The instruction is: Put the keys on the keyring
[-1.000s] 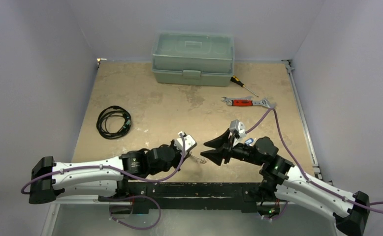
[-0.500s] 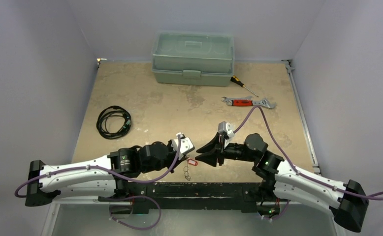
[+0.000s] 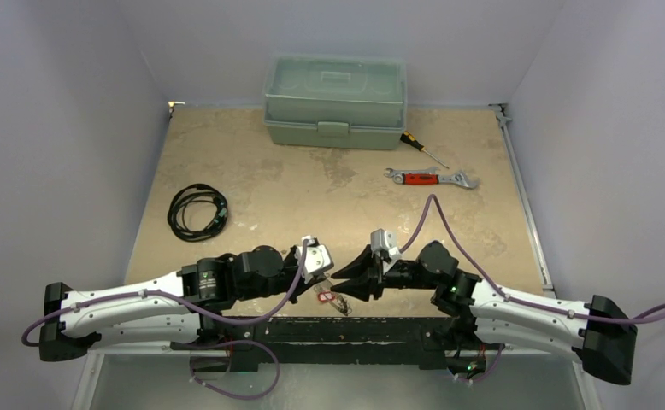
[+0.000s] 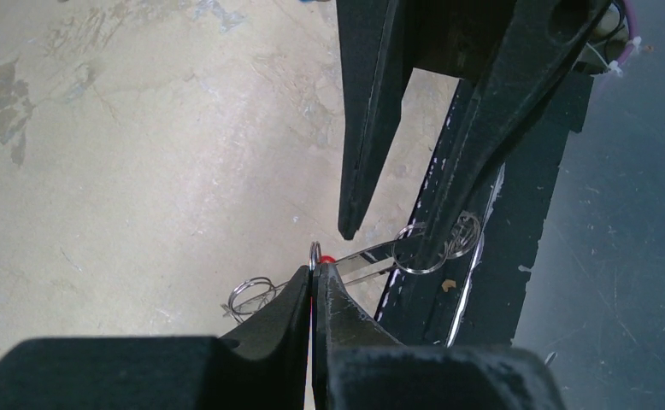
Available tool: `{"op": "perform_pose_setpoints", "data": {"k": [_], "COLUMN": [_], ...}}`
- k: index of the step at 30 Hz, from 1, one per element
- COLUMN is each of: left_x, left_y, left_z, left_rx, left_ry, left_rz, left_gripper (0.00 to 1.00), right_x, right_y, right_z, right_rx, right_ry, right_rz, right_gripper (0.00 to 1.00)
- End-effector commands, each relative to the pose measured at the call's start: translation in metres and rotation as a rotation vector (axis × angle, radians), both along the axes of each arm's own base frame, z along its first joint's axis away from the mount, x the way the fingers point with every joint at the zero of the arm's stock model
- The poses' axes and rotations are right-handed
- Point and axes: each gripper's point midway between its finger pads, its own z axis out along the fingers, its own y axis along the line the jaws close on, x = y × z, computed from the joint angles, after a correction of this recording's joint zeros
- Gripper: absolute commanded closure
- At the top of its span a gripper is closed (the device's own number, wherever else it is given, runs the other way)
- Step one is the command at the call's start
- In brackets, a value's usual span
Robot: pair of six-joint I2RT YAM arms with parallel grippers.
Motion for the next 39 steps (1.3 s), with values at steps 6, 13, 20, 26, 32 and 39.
{"op": "perform_pose_setpoints", "data": {"k": [6,13,20,26,32,39], "left_x": [-0.009,-0.01,-0.009,-0.011,-0.011,-0.014], "left_y": [-0.001,0.001,0.001,-0.002,-0.004,-0.007], "left_z": [0.022,0.031,0.032,0.028,0.023,0.026], "left_rx": [-0.02,-0.032,-0.034,-0.022,-0.005,-0.017], "left_ry": [-0.071,-0.107,-0.112,-0.107,-0.105,-0.112], "left_rz": [-0.106,-0.136,-0.133,-0.146,-0.16,-0.183], "left_gripper": [1.0,1.0,1.0,1.0,1.0,1.0], "right_x": [-0.003,0.005,0.011,0.013,0.017,0.013], "right_y": [0.009,0.012,0.021,0.021,0.02,0.024], "right_z": [0.014,0.006,-0.012,-0.012,-0.011,-0.015], "right_rx": [0.073,0.039,-0.02,-0.019,-0.017,-0.029], "right_ry": [-0.114,-0.1,-0.079,-0.082,-0.093,-0.091], "right_rz": [0.004,-0.027,-0.037,-0.045,-0.07,-0.046], "right_gripper": [0.66,0.71,0.7,0.71,0.7,0.72]}}
